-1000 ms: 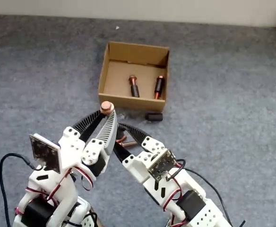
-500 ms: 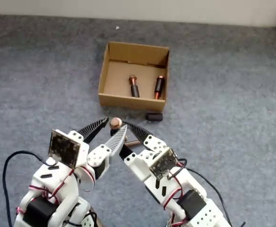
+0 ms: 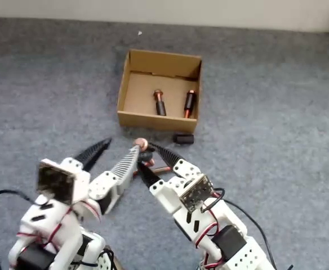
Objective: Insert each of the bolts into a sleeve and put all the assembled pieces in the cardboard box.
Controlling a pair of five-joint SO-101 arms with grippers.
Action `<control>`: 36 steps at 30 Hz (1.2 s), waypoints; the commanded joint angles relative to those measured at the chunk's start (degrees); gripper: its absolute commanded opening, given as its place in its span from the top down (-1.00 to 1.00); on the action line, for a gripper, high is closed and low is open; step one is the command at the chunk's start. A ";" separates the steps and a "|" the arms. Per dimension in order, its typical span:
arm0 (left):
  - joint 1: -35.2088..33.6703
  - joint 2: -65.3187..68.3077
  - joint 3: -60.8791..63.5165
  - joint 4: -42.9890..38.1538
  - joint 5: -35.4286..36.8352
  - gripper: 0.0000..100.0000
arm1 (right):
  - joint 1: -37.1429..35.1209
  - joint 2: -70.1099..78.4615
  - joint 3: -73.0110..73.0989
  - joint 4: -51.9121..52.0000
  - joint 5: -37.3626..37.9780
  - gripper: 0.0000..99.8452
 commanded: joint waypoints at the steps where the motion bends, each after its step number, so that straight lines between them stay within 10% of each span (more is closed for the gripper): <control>1: -5.14 -0.31 -5.58 3.78 -0.26 0.57 | 3.65 -0.92 6.02 -1.36 0.18 0.99; 10: -12.44 -0.31 5.58 4.04 -3.69 1.00 | 7.87 -0.84 5.58 3.38 -3.34 0.99; 21: -20.00 -0.31 24.13 -5.27 -6.95 0.99 | 11.21 1.45 -8.48 11.21 -5.80 0.99; 36: -22.73 -0.31 27.82 -10.55 -6.95 0.99 | 17.19 65.27 -47.34 -6.20 -5.63 0.99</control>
